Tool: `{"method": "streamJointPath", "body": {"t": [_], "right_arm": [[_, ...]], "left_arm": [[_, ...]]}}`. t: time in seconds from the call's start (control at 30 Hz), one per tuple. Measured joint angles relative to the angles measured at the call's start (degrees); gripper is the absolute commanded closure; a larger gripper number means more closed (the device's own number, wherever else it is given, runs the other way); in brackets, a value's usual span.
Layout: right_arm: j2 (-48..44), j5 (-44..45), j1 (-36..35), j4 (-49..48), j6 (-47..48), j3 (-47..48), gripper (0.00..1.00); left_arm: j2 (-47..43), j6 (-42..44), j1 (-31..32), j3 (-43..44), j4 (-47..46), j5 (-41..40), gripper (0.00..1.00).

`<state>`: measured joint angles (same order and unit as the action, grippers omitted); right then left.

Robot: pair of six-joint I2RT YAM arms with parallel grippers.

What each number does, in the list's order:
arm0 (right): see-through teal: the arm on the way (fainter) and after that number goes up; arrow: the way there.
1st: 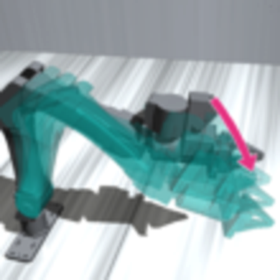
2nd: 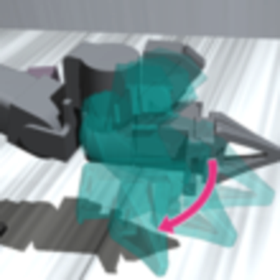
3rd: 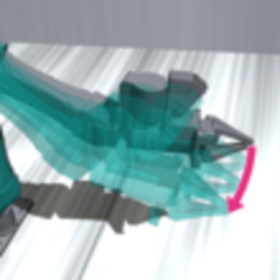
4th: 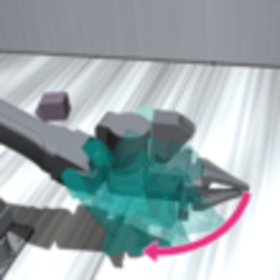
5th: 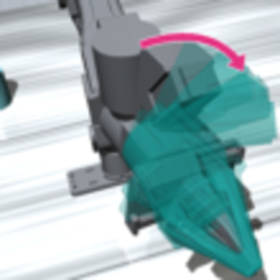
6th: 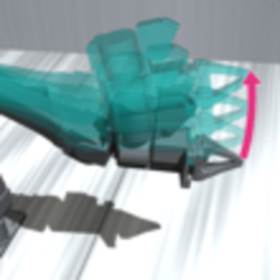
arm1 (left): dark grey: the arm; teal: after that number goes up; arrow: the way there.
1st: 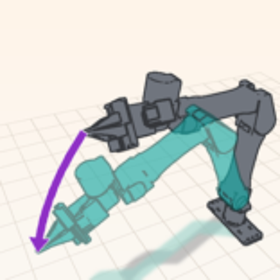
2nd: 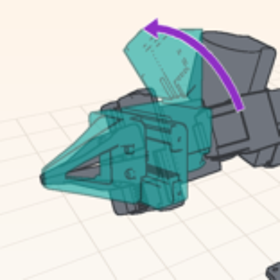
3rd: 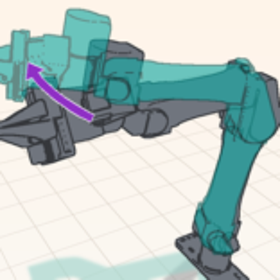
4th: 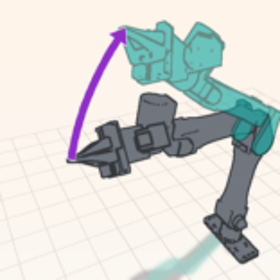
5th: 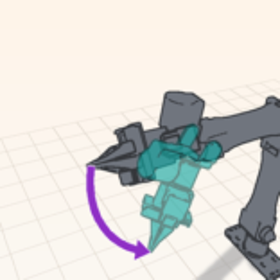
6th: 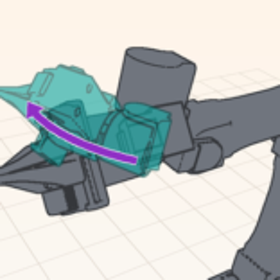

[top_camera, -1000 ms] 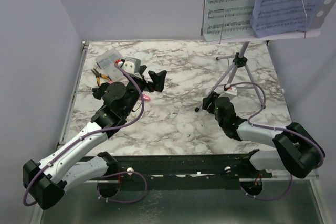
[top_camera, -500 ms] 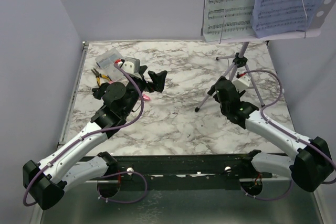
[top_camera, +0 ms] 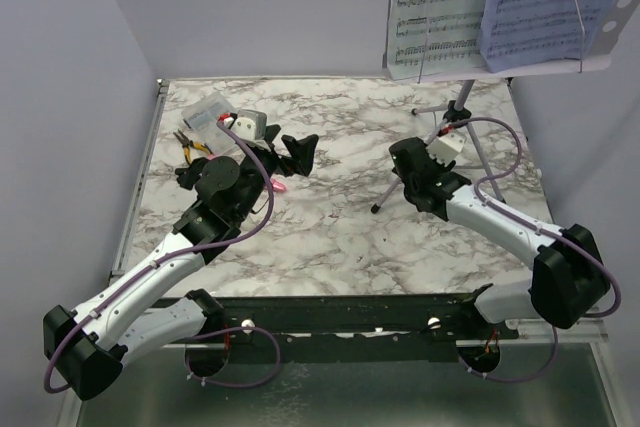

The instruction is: Set up the instrument practice props

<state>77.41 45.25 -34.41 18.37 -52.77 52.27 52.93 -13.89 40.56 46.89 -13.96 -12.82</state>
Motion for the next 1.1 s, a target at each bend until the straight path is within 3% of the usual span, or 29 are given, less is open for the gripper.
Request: {"method": "streamJointPath", "body": {"t": [0.1,0.2,0.47,0.63,0.8,1.1], "right_arm": [[2.2,0.7,0.0,-0.5,-0.1,0.0,0.43],[4.3,1.2,0.0,-2.5,1.3,0.0,0.54],[5.3,1.0,1.2,-15.9,11.0,-3.2,0.7],[4.6,-4.0,4.2,-23.3,15.3,-6.3,0.75],[1.8,-10.4,6.5,-31.3,19.2,-11.3,0.89],[-5.0,-23.4,14.3,-36.0,27.4,-18.2,1.0]], "left_arm": [[0.0,0.0,0.0,0.0,0.0,0.0,0.03],[0.0,0.0,0.0,0.0,0.0,0.0,0.03],[0.0,0.0,0.0,0.0,0.0,0.0,0.03],[0.0,0.0,0.0,0.0,0.0,0.0,0.03],[0.0,0.0,0.0,0.0,0.0,0.1,0.03],[0.0,-0.4,0.0,0.0,0.1,0.9,0.03]]}}
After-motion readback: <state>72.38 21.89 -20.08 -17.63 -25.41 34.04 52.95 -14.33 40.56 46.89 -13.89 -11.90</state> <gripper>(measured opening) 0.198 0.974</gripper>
